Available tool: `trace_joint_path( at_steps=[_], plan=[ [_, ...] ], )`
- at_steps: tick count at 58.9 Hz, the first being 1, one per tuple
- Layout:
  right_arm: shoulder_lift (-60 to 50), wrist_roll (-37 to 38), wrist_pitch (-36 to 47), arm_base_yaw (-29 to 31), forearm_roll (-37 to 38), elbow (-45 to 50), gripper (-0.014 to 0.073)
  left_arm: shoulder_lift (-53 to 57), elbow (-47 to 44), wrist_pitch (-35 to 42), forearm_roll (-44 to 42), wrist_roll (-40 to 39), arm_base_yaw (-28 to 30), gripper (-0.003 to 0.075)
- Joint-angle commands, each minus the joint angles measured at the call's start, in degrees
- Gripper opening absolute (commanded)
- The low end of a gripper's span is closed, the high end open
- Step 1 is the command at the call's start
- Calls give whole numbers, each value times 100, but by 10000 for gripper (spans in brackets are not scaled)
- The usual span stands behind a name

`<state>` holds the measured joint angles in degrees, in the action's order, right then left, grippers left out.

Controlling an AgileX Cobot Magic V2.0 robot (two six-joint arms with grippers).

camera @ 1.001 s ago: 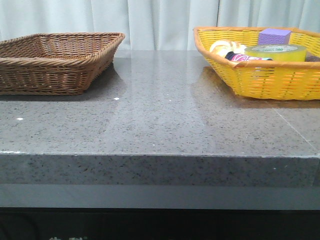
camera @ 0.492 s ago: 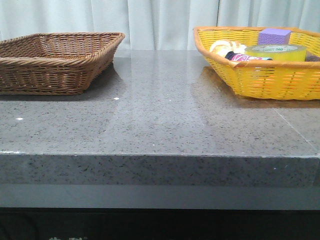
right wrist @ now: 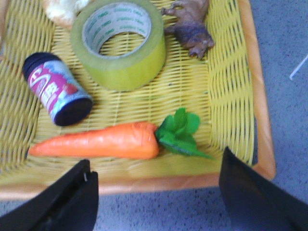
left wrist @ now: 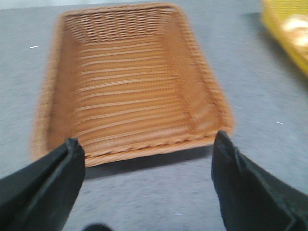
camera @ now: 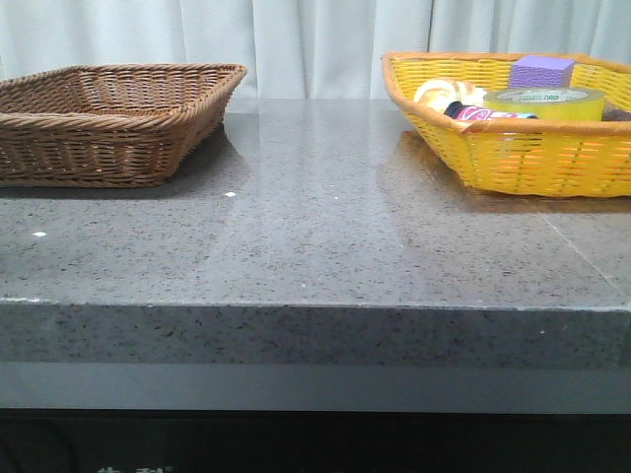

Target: Transfer tape with both arms

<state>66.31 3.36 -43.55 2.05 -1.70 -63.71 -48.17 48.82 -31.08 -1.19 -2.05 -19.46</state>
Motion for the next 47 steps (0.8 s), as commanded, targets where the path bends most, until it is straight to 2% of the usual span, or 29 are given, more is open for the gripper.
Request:
trace_joint_path(
  at_steps=[1,8,14,47],
  plan=[
    [305,28,36,75,-2,-663,537,20,208,436,57,5,-529,545],
    [835,28,-261,75,-48,-1281,537,20,208,445,57,5,-1036,545],
    [1354,28,-580,75,-133,-1884,537,20,208,445,57,5,-1243,545],
    [4010,-300,-1478,75,-435,-4572,537,20,208,445,57,5,-1275,545]
  ],
)
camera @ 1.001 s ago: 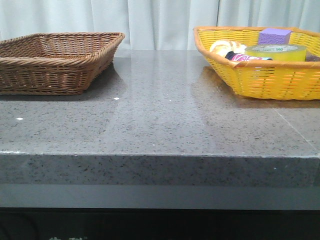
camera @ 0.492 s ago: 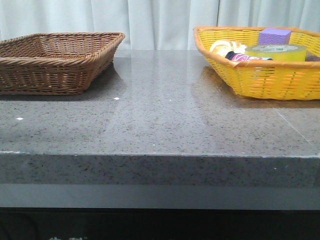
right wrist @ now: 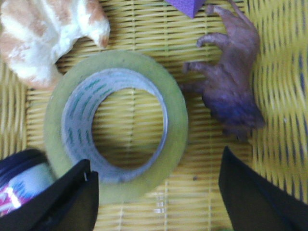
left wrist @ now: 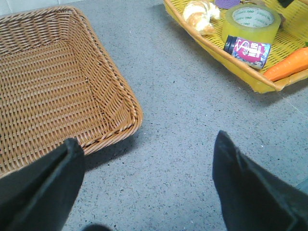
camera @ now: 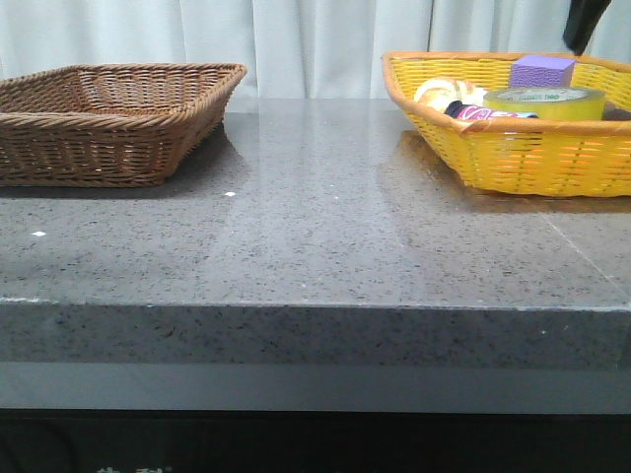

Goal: Transfer tape with both arms
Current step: 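Reach the right gripper into the yellow basket and grasp the tape roll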

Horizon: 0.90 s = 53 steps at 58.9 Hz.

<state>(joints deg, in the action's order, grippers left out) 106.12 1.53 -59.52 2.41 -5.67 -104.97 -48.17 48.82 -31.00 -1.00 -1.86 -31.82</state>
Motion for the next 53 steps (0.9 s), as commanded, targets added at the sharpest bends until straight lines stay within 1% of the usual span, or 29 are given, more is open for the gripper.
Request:
trace_joint_path(
  at_steps=[1,9,20,26,35,39,43,53],
  plan=[
    [82,-153,113,39,-38,-516,537,20,208,436,39,-15,-39,545],
    [520,-153,66,39,-38,-885,537,20,208,436,39,-15,-39,545],
    [937,-223,30,39,-43,-1154,532,20,208,436,39,-15,-39,545],
    [1082,-230,12,39,-48,-1229,462,20,208,436,39,-15,-39,545],
    [1144,-234,-61,39,-67,-1266,270,20,208,436,39,-15,-39,545],
    [1137,-234,-54,39,-67,-1283,209,20,208,436,39,-15,-39,545],
    [1137,-234,-136,39,-67,-1382,183,20,208,436,39,-15,-39,545],
    [985,-234,-539,39,-67,-1742,183,20,208,436,39,-15,-39,545]
  ],
)
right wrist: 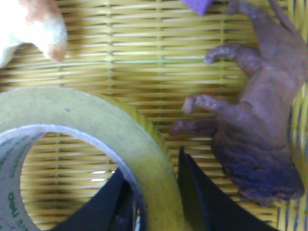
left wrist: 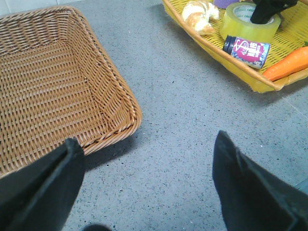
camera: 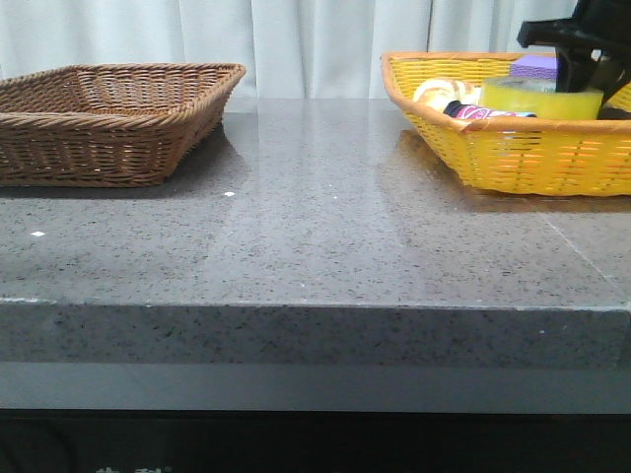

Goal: Transfer tape with both arms
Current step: 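Reach the right gripper into the yellow basket and grasp the tape roll, then lift the tape roll with the right gripper and carry it toward the table center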

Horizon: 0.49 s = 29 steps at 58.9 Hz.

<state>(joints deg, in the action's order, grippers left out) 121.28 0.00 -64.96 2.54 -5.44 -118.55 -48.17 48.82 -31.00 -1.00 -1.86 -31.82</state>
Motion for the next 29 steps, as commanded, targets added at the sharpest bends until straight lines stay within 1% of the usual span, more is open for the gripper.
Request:
trace_joint_path(
  at_steps=[1,16,22,29],
  plan=[
    [-570,-81,-46,26,-89,-418,183,20,208,436,39,-15,-39,545],
    [-1252,-124,-556,-56,-180,-475,183,20,208,436,39,-15,-39,545],
    [-1525,-252,-611,-301,-236,-469,183,20,208,436,39,-15,-39,545],
    [-1752,-396,-597,-787,-236,-469,183,20,208,436,39,-15,-39,545]
  ],
)
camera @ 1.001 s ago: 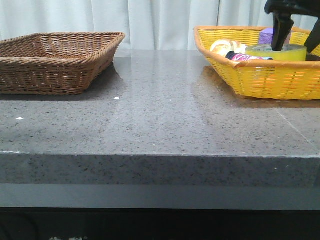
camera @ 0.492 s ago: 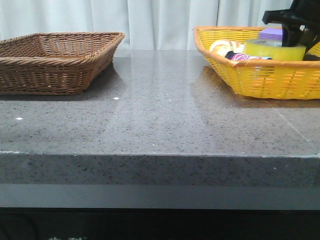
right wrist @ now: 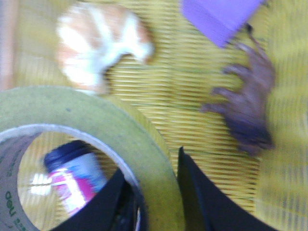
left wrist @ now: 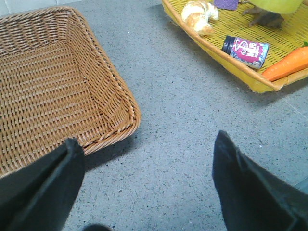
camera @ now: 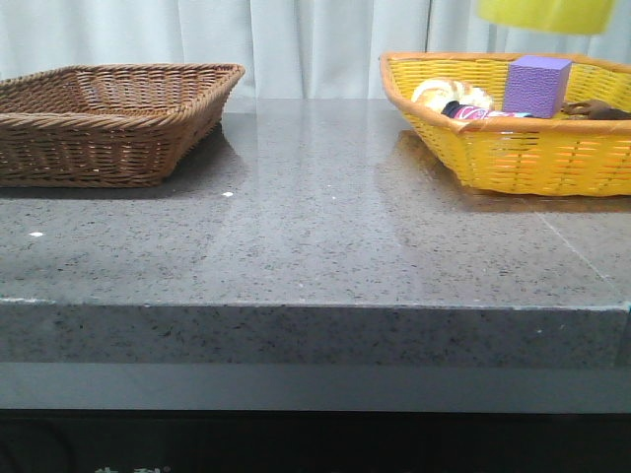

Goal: Transfer tape with both arms
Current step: 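Lift the tape roll with the right gripper and carry it toward the table center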

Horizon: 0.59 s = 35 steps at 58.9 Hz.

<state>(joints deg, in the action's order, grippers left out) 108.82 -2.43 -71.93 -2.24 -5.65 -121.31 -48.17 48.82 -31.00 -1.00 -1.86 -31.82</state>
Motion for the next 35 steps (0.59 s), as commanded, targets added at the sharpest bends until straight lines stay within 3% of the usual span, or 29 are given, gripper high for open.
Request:
trace_joint_path(
  at_steps=[1,22,35],
  plan=[
    [-527,-154,100,-414,-215,-193,183,20,208,436,39,-15,-39,545],
    [-524,-350,401,-2052,-161,320,183,20,208,436,39,-15,-39,545],
    [-388,-374,839,-2588,61,940,183,20,208,436,39,-15,-39,545]
  ],
)
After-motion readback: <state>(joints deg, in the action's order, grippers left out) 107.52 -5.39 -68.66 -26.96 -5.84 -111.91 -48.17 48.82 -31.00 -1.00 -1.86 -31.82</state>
